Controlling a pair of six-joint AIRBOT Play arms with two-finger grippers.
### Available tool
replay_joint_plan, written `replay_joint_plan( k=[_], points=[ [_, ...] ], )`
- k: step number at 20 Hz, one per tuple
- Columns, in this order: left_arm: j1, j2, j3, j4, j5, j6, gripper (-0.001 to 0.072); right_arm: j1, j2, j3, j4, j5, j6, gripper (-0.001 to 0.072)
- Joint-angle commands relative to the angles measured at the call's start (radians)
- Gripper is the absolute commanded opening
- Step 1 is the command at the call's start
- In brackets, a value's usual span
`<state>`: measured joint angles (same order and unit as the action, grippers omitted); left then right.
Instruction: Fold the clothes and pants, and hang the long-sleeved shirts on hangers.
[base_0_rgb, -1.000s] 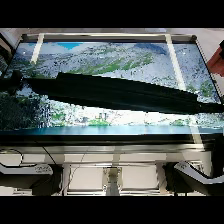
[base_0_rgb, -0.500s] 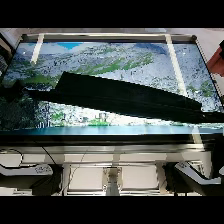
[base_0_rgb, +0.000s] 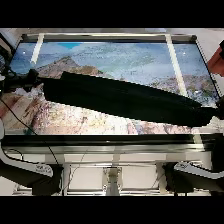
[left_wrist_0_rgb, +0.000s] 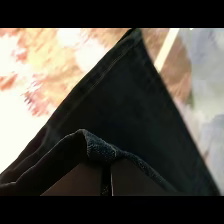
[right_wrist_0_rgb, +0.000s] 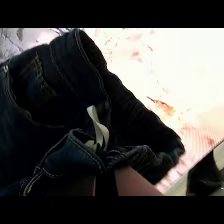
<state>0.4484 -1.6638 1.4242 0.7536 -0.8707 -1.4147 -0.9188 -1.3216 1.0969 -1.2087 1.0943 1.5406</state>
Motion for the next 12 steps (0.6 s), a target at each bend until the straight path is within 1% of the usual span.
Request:
replay_joint_plan(
  k=[1,4,7,8,9,10,11,12],
  points=[
    [-0.055,-0.07,0.071,-0.093,0.122,-0.014,0.0019,0.045,-0.068,-0.001,0.028,-0.13,0.085,0.0038],
    [-0.09,-0.112,0.111,-0.106,0.18,-0.015,0.002,0.047,-0.098,-0.001,0.091,-0.191,0.085,0.0039],
    [-0.113,-0.169,0.133,-0.159,0.187,-0.014,0.0021,0.047,-0.119,-0.001,0.143,-0.233,0.081,0.004],
    [-0.12,-0.189,0.137,-0.194,0.193,-0.013,0.0035,0.047,-0.123,-0.001,0.166,-0.245,0.071,0.0041],
    [-0.127,-0.208,0.143,-0.23,0.197,-0.01,0.0109,0.047,-0.127,-0.001,0.198,-0.258,0.053,0.0052],
    [-0.134,-0.227,0.152,-0.258,0.197,-0.009,0.0161,0.048,-0.13,-0.001,0.23,-0.272,0.031,0.0055],
    [-0.137,-0.241,0.163,-0.274,0.197,0.004,0.0165,0.055,-0.134,-0.001,0.257,-0.288,0.007,0.0062],
    [-0.144,-0.251,0.171,-0.295,0.198,0.035,0.0166,0.071,-0.138,-0.001,0.278,-0.304,-0.013,0.0143]
  ],
)
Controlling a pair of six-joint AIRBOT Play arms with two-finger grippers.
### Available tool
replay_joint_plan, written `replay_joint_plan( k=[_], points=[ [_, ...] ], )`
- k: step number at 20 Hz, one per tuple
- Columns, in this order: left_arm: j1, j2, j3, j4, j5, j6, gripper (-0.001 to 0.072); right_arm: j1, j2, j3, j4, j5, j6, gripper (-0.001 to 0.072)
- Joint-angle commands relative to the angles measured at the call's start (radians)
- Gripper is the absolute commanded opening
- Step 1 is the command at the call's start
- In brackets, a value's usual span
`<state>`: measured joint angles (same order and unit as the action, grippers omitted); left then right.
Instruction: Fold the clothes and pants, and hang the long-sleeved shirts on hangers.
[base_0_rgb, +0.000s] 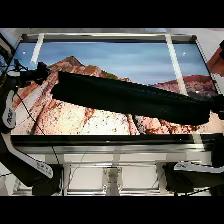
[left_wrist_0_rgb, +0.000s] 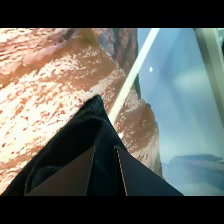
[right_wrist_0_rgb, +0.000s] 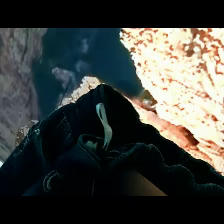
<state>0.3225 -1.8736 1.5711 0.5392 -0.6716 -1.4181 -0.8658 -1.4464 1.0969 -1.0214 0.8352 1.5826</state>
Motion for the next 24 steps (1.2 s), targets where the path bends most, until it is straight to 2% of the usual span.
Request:
replay_joint_plan(
  k=[1,2,4,6,8,10,11,12,13,14,19,24],
  points=[
    [-0.022,-0.046,0.028,-0.097,0.003,0.075,0.0225,0.037,-0.018,-0.001,0.109,-0.062,-0.076,0.0256],
    [-0.023,-0.046,0.028,-0.107,0.002,0.099,0.0292,0.06,-0.021,0.0,0.127,-0.084,-0.1,0.0326],
    [-0.023,-0.045,0.029,-0.106,-0.032,0.129,0.0299,0.105,-0.022,0.009,0.168,-0.121,-0.179,0.0405],
    [-0.008,-0.045,0.029,-0.106,-0.081,0.156,0.0301,0.125,-0.021,0.06,0.172,-0.119,-0.213,0.041],
    [0.017,-0.045,0.029,-0.106,-0.134,0.161,0.0409,0.124,-0.019,0.142,0.179,-0.086,-0.212,0.041],
    [0.043,-0.045,0.029,-0.105,-0.199,0.193,0.0414,0.124,-0.018,0.233,0.175,-0.025,-0.213,0.041],
    [0.055,-0.045,0.029,-0.098,-0.227,0.193,0.0443,0.124,-0.018,0.269,0.175,0.011,-0.214,0.041],
    [0.064,-0.045,0.029,-0.089,-0.253,0.193,0.0512,0.124,-0.018,0.301,0.173,0.05,-0.217,0.0422],
    [0.07,-0.045,0.029,-0.067,-0.285,0.192,0.0549,0.124,-0.018,0.325,0.166,0.087,-0.217,0.0473],
    [0.074,-0.045,0.029,-0.042,-0.317,0.192,0.0571,0.124,-0.018,0.344,0.148,0.129,-0.217,0.0483],
    [0.08,-0.045,0.029,0.156,-0.455,0.161,0.0588,0.125,-0.019,0.362,0.093,0.334,-0.25,0.0482],
    [0.092,-0.038,0.029,0.254,-0.512,0.135,0.0588,0.125,-0.019,0.362,0.094,0.431,-0.261,0.0482]
  ],
)
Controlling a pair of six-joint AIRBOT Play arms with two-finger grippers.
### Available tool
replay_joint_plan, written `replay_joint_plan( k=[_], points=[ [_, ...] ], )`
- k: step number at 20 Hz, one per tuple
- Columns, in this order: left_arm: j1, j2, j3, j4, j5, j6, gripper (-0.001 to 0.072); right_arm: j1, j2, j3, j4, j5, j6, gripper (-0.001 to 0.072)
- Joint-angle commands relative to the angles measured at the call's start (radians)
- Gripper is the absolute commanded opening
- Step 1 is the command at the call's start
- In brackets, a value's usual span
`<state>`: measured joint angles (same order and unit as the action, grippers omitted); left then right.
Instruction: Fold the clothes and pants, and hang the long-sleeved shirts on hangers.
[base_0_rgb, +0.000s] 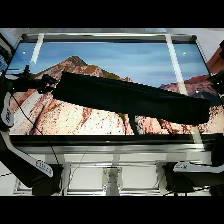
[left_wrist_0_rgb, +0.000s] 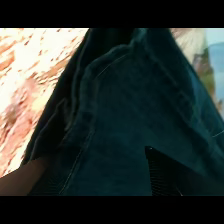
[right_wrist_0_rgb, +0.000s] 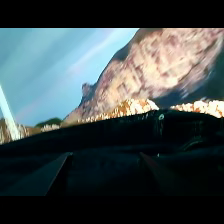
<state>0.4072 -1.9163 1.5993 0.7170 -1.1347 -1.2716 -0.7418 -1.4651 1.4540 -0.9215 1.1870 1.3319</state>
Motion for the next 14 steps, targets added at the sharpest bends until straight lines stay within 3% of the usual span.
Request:
replay_joint_plan(
  k=[1,14],
  points=[
    [0.012,0.009,0.002,0.094,-0.057,-0.013,0.0589,0.001,0.0,0.005,-0.006,0.085,-0.01,0.0482],
    [-0.006,0.024,0.002,0.211,-0.12,-0.058,0.0588,0.001,0.0,0.005,-0.006,0.104,-0.018,0.0481]
  ],
)
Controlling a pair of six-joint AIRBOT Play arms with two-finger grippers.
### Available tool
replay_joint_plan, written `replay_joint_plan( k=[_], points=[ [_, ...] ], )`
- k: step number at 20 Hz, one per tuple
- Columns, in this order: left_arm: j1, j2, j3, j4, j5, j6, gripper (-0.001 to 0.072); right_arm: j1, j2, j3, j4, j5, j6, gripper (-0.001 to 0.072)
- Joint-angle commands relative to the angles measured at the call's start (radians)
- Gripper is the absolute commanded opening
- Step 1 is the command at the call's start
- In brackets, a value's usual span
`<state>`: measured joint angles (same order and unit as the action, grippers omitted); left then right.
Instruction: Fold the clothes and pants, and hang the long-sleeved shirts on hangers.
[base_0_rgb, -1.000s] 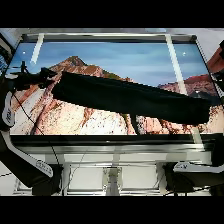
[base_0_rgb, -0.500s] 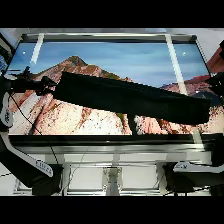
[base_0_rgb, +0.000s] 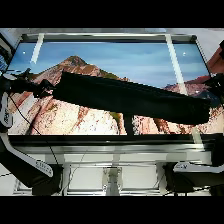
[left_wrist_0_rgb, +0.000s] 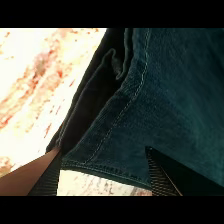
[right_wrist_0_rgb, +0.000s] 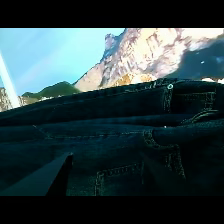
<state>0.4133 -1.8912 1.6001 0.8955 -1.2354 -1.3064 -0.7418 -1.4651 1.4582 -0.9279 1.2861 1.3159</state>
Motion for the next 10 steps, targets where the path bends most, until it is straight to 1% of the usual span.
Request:
replay_joint_plan(
  k=[1,3,4,5,10],
  points=[
    [-0.023,-0.001,0.001,0.076,-0.023,-0.043,0.0588,0.001,0.0,0.0,0.001,0.005,-0.002,0.0481],
    [-0.045,-0.001,0.001,0.184,-0.027,-0.099,0.0588,0.001,0.0,0.0,0.001,0.006,-0.002,0.0481],
    [-0.049,-0.001,0.001,0.212,-0.026,-0.132,0.059,0.001,0.0,0.0,0.001,0.008,-0.002,0.0481],
    [-0.048,0.0,0.001,0.205,-0.027,-0.134,0.0634,0.001,0.0,0.0,0.001,0.009,-0.002,0.0481],
    [-0.004,0.014,0.005,0.14,-0.027,-0.134,0.0641,0.001,0.0,0.0,0.0,0.009,-0.006,0.0481]
  ],
)
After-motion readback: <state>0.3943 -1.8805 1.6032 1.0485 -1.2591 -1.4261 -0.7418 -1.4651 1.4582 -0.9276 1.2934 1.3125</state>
